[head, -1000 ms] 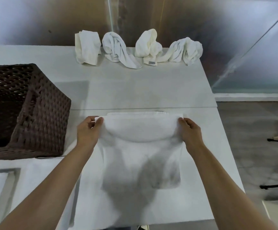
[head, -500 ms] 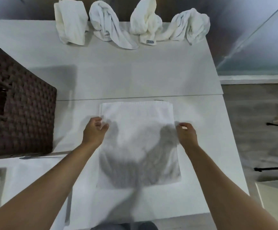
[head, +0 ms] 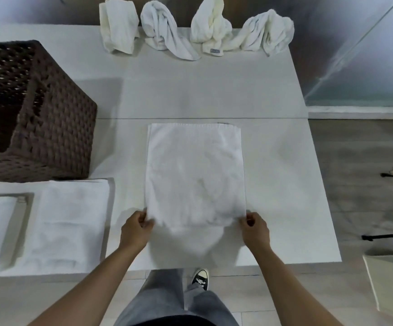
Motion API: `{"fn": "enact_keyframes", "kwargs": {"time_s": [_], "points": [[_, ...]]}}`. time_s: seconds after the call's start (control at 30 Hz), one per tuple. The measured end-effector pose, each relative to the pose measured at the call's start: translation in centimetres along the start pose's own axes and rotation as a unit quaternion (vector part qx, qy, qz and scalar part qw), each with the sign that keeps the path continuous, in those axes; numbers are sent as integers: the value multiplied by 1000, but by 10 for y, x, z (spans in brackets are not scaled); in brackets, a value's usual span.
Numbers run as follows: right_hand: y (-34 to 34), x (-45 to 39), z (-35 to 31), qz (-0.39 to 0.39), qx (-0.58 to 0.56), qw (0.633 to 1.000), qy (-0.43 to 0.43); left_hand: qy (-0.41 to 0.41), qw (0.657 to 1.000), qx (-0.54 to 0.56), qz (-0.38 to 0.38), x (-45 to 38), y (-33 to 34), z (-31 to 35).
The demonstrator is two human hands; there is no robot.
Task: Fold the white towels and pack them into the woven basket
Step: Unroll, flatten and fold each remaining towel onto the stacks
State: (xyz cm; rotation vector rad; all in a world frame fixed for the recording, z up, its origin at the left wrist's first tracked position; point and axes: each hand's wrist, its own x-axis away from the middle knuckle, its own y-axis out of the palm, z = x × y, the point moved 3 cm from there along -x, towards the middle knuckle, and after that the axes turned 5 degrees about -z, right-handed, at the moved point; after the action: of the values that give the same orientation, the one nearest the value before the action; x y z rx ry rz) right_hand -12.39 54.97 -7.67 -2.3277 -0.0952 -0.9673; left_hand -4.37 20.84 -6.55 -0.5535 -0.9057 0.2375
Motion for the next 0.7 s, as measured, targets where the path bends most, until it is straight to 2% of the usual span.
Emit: {"fn": "enact_keyframes", "kwargs": {"time_s": [0.23,0.43,0.7], "points": [[-10,28,42,-20,-45,999,2,-44,997,45,40,44,16,-26],[-9,70,90,-37,-164,985,23,-70,978,184,67,92,30,-65],[-17,114,118,-29,-267,963,19,-74,954,281,67,149,36,-97]]}}
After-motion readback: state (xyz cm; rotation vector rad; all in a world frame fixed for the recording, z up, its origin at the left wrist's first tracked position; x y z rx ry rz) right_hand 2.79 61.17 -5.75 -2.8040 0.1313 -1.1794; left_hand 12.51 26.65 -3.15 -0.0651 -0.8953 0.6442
